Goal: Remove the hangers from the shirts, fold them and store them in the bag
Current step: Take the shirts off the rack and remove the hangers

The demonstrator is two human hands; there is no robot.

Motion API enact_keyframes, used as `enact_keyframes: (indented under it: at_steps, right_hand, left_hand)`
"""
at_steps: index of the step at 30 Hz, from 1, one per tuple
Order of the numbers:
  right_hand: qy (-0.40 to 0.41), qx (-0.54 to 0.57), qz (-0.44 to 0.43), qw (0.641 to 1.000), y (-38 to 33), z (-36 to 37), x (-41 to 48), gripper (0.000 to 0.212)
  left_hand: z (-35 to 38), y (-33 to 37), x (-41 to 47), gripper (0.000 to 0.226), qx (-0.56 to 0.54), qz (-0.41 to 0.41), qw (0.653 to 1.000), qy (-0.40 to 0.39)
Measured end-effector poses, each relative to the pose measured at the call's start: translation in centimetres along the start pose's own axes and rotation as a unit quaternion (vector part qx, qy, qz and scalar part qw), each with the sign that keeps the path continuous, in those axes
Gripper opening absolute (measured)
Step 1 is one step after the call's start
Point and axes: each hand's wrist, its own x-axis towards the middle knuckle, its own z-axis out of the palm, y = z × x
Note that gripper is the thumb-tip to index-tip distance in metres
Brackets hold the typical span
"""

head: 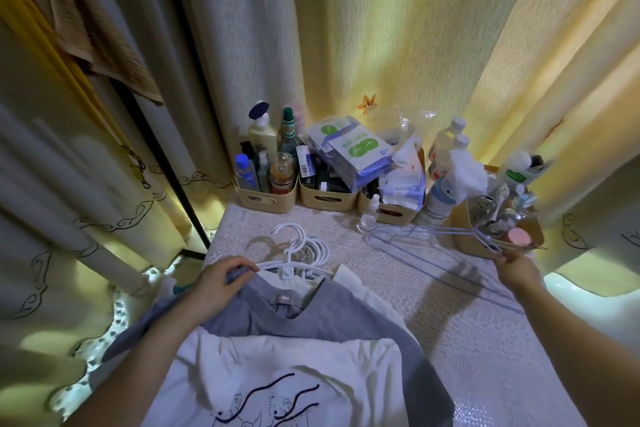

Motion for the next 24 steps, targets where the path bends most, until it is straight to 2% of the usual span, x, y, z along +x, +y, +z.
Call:
enact_keyframes:
  at_steps: [3,5,6,7,8,9,10,12,13,14,15,16,18,19,20,22,23,24]
  right_hand:
    - [0.084,0.081,0.064,0.991,-1.2,0.6,-1.8,0.038]
    - [0.114,0.143,0.064,0.981,-2.8,1.6,-3.6,0.032]
    - [0.098,0.166,0.034,0.981,-3.9,2.3,-4.6,0.027]
    - [0.061,0.178,-0.014,0.982,-5.2,3.1,-5.8,0.022]
    - [0.011,0.179,-0.073,0.981,-6.6,3.7,-7.2,0.019]
    - [-0.043,0.172,-0.139,0.974,-8.1,4.2,-8.7,0.019]
    - [-0.097,0.16,-0.206,0.961,-9.7,4.7,-10.1,0.019]
    - [-0.205,0.111,-0.31,0.922,-12.4,5.6,-12.8,0.018]
    - [-0.248,0.074,-0.339,0.904,-13.6,6.1,-14.0,0.019]
    - [-0.276,0.04,-0.357,0.892,-14.4,6.6,-15.0,0.021]
    - [-0.288,0.014,-0.367,0.884,-15.0,7.1,-15.7,0.024]
    - [-0.287,0.0,-0.374,0.882,-15.5,7.5,-16.4,0.026]
    - [-0.27,-0.001,-0.381,0.885,-15.8,7.9,-16.9,0.024]
    - [-0.262,0.007,-0.38,0.887,-15.8,7.9,-17.1,0.021]
    - [-0.256,0.017,-0.379,0.889,-15.8,7.8,-17.2,0.019]
    - [-0.245,0.031,-0.378,0.892,-15.8,7.6,-17.5,0.016]
    - [-0.241,0.032,-0.378,0.893,-15.8,7.5,-17.6,0.018]
    - [-0.236,0.031,-0.379,0.894,-15.8,7.4,-17.8,0.02]
  left_hand:
    - [-0.1,0.4,-0.4,0.015,-0.006,0.006,1.0,0.011]
    - [-0.5,0.9,-0.9,0.017,-0.043,0.003,0.998,-0.049]
    - [-0.8,1.1,-1.3,0.013,-0.053,-0.009,0.993,-0.109]
    - [-0.9,1.5,-1.6,0.013,-0.044,-0.026,0.983,-0.179]
    - [-0.9,1.7,-1.9,0.022,-0.026,-0.038,0.972,-0.231]
    - [-0.7,1.9,-2.1,0.031,-0.015,-0.044,0.968,-0.248]
    - [-0.5,2.2,-2.1,0.034,-0.019,-0.044,0.972,-0.229]
    - [-0.1,2.5,-1.9,0.019,-0.068,-0.029,0.988,-0.135]
    - [-0.1,2.5,-1.8,0.013,-0.08,-0.022,0.99,-0.116]
    - [-0.2,2.7,-2.0,0.016,-0.074,-0.02,0.987,-0.142]
    - [-0.2,2.7,-2.2,0.02,-0.048,-0.029,0.975,-0.215]
    - [-0.3,2.8,-2.6,0.021,0.001,-0.04,0.949,-0.314]
    - [0.0,3.6,-3.8,0.024,0.107,-0.051,0.87,-0.479]
    - [0.4,3.8,-4.3,0.027,0.138,-0.049,0.84,-0.522]
    - [0.8,3.7,-4.7,0.028,0.15,-0.045,0.827,-0.54]
    - [1.5,3.2,-4.9,0.02,0.099,-0.058,0.84,-0.53]
    - [1.7,2.9,-4.9,0.012,0.032,-0.075,0.867,-0.491]
    - [1.8,2.7,-4.6,0.009,-0.033,-0.084,0.905,-0.415]
